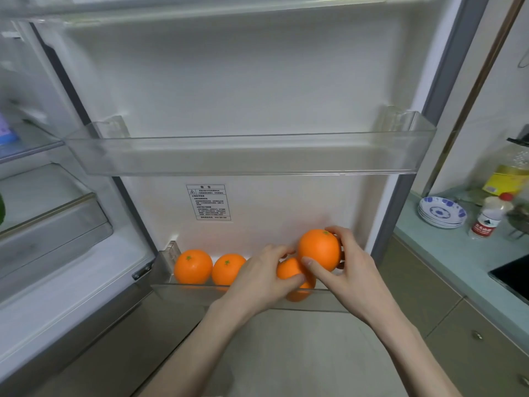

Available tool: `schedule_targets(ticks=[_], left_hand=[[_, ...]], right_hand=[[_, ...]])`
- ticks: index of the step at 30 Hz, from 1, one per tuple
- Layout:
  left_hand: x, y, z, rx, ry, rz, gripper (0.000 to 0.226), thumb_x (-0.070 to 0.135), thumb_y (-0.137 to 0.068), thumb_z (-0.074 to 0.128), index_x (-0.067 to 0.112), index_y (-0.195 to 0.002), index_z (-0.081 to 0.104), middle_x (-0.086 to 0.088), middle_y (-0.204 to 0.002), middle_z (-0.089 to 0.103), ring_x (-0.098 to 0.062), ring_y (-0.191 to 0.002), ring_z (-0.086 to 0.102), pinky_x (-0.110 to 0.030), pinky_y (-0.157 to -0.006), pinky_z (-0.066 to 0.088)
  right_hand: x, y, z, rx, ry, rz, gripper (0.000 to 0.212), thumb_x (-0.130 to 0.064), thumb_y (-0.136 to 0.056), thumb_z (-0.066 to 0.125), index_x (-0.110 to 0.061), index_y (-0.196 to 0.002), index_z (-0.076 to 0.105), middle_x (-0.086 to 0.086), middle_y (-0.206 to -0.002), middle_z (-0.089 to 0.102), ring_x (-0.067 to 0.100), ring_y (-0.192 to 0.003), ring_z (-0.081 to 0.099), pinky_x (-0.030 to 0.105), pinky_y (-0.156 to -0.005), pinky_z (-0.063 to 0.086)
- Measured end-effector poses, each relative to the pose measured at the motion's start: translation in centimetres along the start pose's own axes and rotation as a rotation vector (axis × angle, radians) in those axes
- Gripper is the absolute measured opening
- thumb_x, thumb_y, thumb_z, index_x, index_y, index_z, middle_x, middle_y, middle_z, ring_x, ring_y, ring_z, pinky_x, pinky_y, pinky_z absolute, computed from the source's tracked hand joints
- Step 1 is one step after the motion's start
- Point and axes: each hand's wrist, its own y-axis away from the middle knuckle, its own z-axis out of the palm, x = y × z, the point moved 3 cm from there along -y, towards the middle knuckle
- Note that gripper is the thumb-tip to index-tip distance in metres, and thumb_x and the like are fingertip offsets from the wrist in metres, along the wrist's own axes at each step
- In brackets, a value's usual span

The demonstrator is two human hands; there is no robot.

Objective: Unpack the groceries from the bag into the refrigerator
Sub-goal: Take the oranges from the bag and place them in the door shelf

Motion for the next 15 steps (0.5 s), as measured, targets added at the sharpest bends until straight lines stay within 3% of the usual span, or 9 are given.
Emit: schedule_targets(ticks=[5,9,15], left_hand=[[-0.3,-0.1,-0.4,-0.034,-0.028,-0.049,0.046,0.048,-0.082,0.075,0.035,-0.124,0.063,0.006,-0.122,0.064,-0.014,-0.111,0.061,-0.036,-0.095,0.050],[-0.8,0.0,-1.2,0.042,-0.195,-0.061,0.055,0.046,-0.083,0.073,0.031,-0.134,0.057,0.003,-0.129,0.057,-0.019,-0.118,0.058,-0.032,-0.093,0.047],[-0.7,-0.3,-1.2,0.033,-0.225,-0.081,0.058,0.043,-0.079,0.075,0.032,-0.133,0.057,0.004,-0.128,0.055,-0.021,-0.118,0.058,-0.034,-0.090,0.049]], right_hand=[[0.2,-0.3,-0.5,0.004,0.030,0.001,0.064,-0.055,-0.080,0.077,-0.038,-0.133,0.044,-0.009,-0.124,0.056,0.015,-0.102,0.060,0.034,-0.084,0.052],[0.3,-0.3,-0.5,-0.030,0.139,0.017,0.065,-0.057,-0.077,0.077,-0.040,-0.129,0.043,-0.011,-0.123,0.054,0.017,-0.104,0.059,0.041,-0.085,0.054],[0.4,-0.7,-0.4,-0.167,0.295,0.078,0.065,-0.057,-0.072,0.077,-0.041,-0.125,0.042,-0.013,-0.121,0.053,0.020,-0.107,0.058,0.041,-0.082,0.053]])
